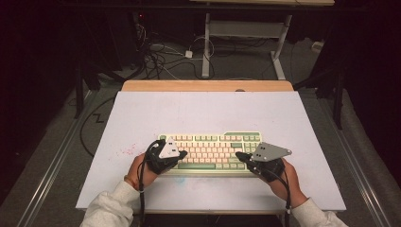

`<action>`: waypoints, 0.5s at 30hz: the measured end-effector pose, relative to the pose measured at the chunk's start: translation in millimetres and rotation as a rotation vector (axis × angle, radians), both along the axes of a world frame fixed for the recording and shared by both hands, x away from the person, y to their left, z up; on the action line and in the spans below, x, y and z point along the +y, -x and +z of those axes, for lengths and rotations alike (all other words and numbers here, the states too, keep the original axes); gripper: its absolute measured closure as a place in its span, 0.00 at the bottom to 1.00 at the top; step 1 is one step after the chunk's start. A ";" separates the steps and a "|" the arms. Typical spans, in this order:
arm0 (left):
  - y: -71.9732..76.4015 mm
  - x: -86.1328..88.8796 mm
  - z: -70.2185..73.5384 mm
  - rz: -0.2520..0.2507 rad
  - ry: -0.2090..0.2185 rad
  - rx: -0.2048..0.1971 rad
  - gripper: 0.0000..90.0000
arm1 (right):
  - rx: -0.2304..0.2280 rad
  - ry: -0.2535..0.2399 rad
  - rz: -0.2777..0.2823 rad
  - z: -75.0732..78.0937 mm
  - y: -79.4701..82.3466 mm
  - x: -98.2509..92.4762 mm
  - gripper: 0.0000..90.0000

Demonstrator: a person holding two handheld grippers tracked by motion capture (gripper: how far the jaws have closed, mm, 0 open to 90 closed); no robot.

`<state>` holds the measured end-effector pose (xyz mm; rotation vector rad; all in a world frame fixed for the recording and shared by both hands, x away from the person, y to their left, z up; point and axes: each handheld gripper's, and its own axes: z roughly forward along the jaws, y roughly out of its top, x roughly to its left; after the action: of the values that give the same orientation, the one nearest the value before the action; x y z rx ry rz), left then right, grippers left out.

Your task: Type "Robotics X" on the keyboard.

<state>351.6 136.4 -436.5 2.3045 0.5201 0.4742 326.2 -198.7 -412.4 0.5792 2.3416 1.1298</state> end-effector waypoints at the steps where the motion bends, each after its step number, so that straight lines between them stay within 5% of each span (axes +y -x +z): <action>1: 0.3 1.6 0.9 0.003 0.003 -0.002 0.97 | -0.001 0.001 0.001 0.1 0.1 -0.2 1.00; 15: 0.0 14.8 3.3 0.039 0.013 -0.012 0.97 | 0.002 0.006 0.007 -0.1 -0.1 0.7 1.00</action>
<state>351.6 151.2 -433.2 2.2811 0.5621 0.5016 326.3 -198.0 -412.5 0.5710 2.3491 1.1255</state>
